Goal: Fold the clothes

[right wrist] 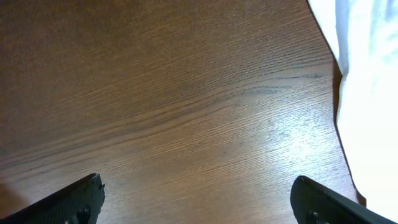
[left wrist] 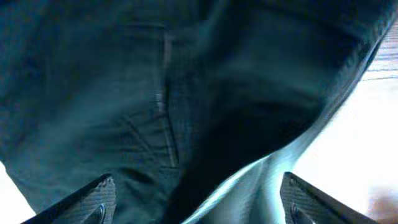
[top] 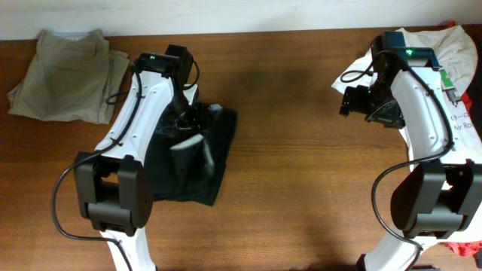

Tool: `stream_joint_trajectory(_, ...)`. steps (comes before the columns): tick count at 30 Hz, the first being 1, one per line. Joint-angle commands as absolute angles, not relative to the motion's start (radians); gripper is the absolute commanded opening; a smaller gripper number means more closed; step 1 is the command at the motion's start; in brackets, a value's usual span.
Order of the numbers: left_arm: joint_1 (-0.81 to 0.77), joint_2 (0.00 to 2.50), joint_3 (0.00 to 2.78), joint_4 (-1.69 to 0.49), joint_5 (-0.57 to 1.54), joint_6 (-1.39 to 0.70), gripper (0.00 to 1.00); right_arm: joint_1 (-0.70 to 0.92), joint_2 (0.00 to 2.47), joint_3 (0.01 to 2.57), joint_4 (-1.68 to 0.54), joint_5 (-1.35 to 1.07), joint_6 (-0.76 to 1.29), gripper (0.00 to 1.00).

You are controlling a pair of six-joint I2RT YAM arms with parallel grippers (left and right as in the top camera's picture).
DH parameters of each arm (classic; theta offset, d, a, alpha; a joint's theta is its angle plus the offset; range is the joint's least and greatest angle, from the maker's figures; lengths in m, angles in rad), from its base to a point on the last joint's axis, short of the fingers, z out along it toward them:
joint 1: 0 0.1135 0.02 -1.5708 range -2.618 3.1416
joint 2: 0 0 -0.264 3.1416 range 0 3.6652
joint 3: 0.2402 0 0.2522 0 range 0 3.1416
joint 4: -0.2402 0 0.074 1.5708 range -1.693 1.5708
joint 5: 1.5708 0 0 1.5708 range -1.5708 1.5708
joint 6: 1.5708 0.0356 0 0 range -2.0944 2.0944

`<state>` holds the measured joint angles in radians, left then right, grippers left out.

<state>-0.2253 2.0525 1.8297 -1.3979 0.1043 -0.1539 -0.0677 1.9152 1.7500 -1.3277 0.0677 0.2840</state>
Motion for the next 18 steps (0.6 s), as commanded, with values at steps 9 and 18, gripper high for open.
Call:
stream_joint_trajectory(9, -0.262, 2.059, 1.723, -1.430, 0.131, -0.153, 0.18, -0.066, 1.905, 1.748, -1.328, 0.091, 0.285, 0.99)
stream_joint_trajectory(18, -0.421, 2.059, 1.365, -1.188, 0.300, -0.172, 0.23, -0.066, 1.905, 1.748, -1.328, 0.091, 0.285, 0.99)
